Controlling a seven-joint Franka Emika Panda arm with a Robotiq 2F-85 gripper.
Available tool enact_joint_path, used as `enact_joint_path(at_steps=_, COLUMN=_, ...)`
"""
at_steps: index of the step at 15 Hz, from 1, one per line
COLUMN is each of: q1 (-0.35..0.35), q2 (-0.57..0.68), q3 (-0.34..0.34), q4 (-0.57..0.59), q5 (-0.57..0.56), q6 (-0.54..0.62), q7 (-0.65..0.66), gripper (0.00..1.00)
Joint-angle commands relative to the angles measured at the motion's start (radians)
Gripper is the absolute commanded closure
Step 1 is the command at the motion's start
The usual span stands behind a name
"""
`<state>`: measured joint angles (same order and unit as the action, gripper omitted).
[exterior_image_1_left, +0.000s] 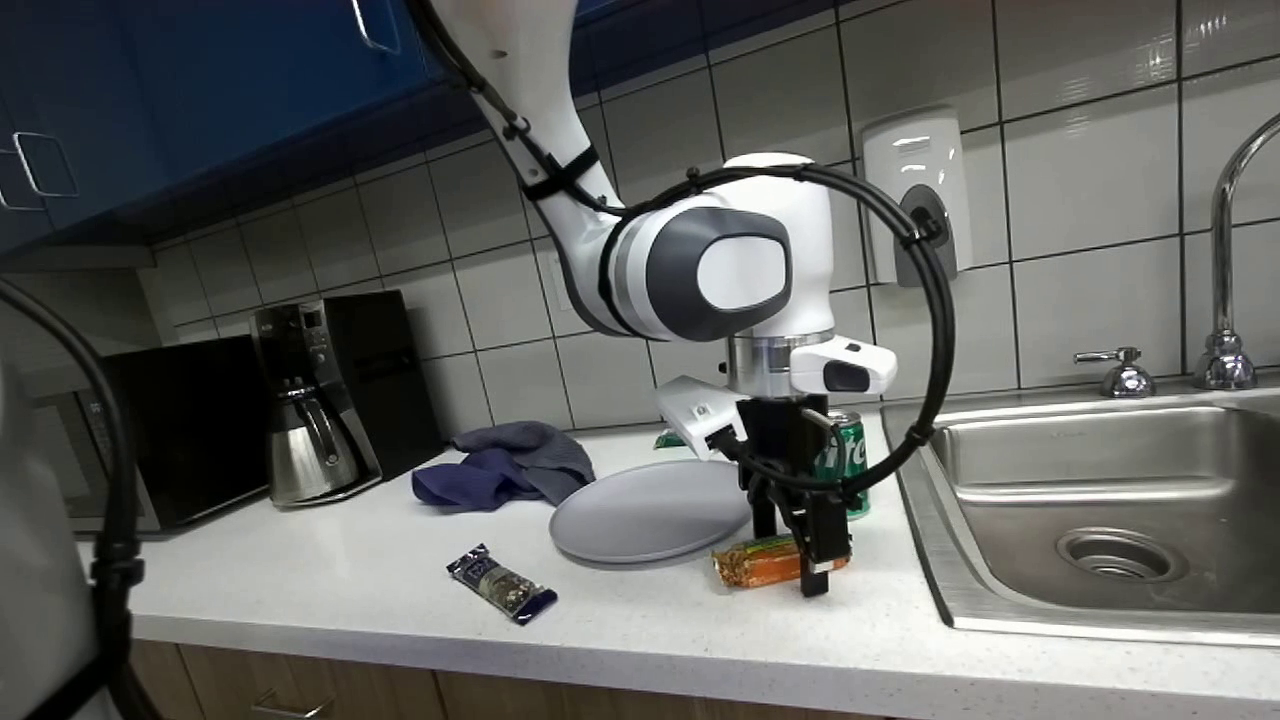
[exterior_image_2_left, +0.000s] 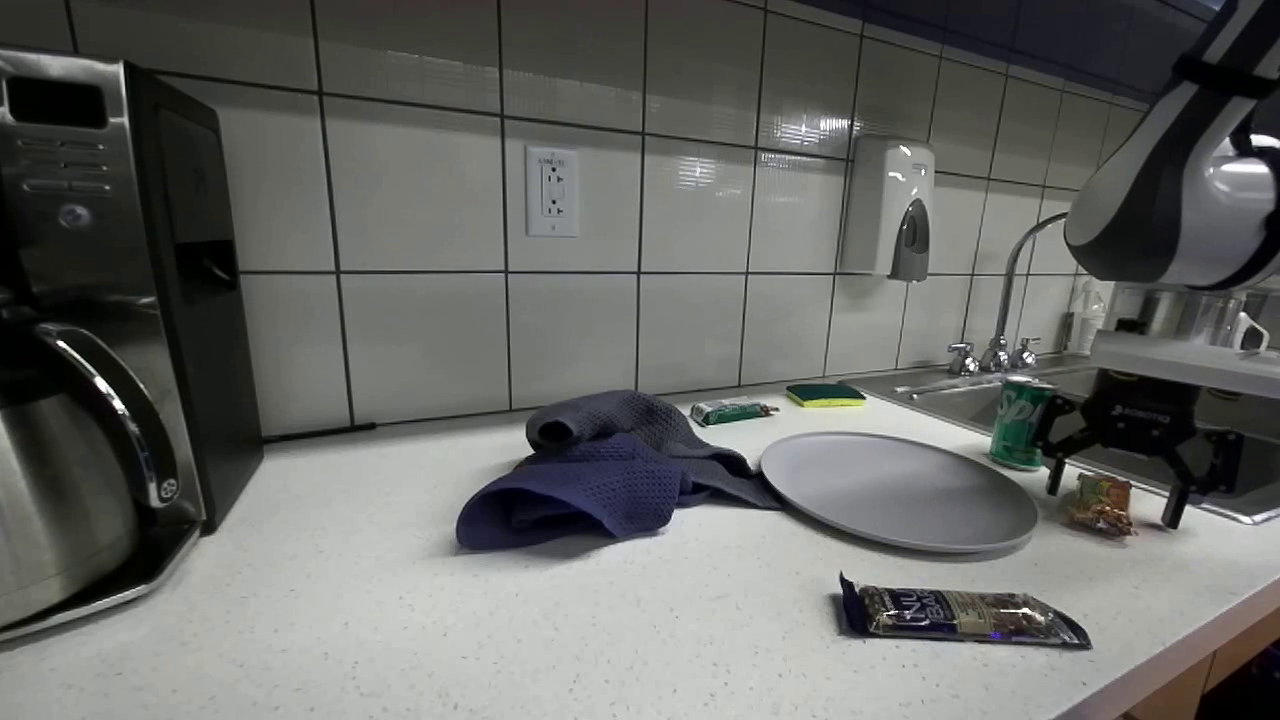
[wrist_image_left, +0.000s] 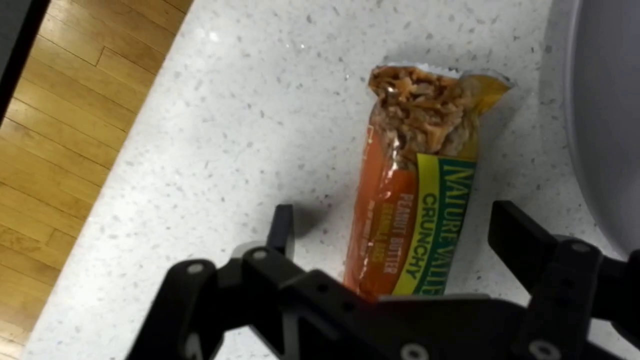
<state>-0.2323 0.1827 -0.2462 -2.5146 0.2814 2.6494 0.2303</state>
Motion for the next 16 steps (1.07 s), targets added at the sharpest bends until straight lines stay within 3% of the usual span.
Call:
enact_joint_path(at_steps=1, q1=-0.001, q2=-0.024, q3=0.008, q4=0.007, q5=-0.017, q6=-0.053, q7=-0.029, gripper=0.0)
enact_joint_path(at_steps=13, q1=0.01, q2=-0.056, q3=-0.015, q4=0.0, q5=-0.123, q6=-0.055, q7=-0.003, gripper=0.0)
enact_joint_path(at_steps=14, q1=0.008, q2=-0.061, q3=-0.014, q4=-0.002, q5=-0.12, q6=-0.055, q7=-0.007, gripper=0.25)
enact_joint_path(at_steps=15, q1=0.009, q2=-0.063, q3=-0.015, q4=-0.003, q5=-0.123, q6=-0.051, q7=-0.005, gripper=0.26)
enact_joint_path(at_steps=16, q1=0.008, q2=-0.067, q3=-0.016, q4=-0.004, q5=-0.125, q6=-0.052, q7=-0.007, gripper=0.34)
